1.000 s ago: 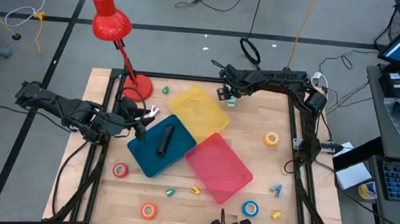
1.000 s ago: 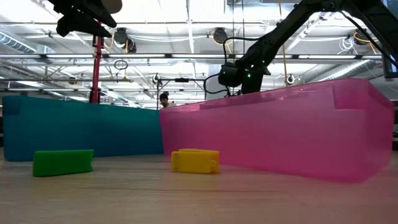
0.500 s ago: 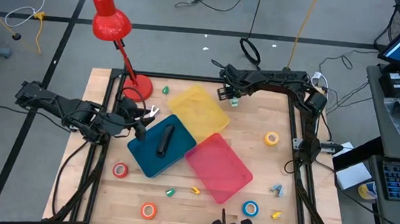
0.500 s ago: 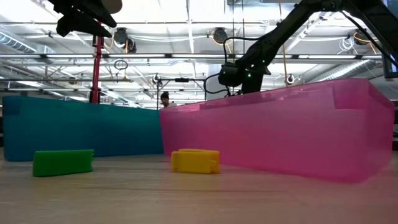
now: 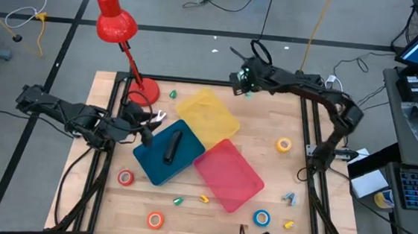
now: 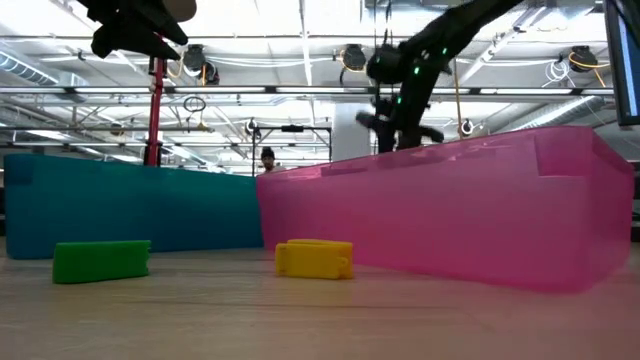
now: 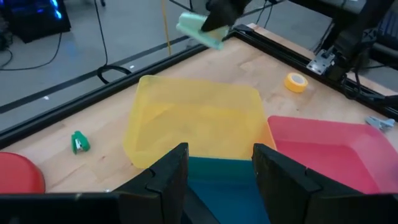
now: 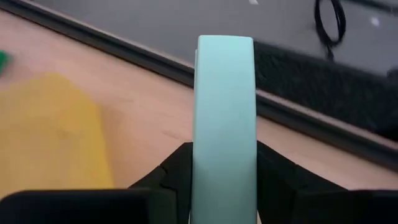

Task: Pick and place Stapler, Stapler remover, tape
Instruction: Put the large light green stapler into the blue bin

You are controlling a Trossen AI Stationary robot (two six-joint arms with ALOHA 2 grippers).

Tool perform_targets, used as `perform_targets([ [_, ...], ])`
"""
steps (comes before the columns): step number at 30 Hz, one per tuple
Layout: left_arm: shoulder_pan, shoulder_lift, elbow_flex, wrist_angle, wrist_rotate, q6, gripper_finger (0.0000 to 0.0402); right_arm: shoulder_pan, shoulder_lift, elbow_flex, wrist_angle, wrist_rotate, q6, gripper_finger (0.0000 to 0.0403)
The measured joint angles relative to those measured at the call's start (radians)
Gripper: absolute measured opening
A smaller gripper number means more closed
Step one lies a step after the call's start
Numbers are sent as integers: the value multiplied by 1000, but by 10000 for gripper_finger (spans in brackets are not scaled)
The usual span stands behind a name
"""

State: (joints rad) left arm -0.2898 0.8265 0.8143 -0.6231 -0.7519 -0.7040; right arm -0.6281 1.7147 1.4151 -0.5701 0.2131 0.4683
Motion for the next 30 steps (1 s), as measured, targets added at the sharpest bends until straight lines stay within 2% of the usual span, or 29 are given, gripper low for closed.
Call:
perform_targets([
  [7,46,6,-2,76,4,14,177,79,-165,0,-3,0,-163,116],
  [12,90,44,-3,252,83,229,177,167,-235,0,3,1,-278,116],
  [19,142,163,-3,563,153,542,177,315,-251,0,3,-1,-476,116],
  [25,186,292,66,595,188,648,177,431,-250,0,5,-2,-638,116],
  [30,206,399,165,590,203,755,178,487,-250,0,3,-3,-674,116],
])
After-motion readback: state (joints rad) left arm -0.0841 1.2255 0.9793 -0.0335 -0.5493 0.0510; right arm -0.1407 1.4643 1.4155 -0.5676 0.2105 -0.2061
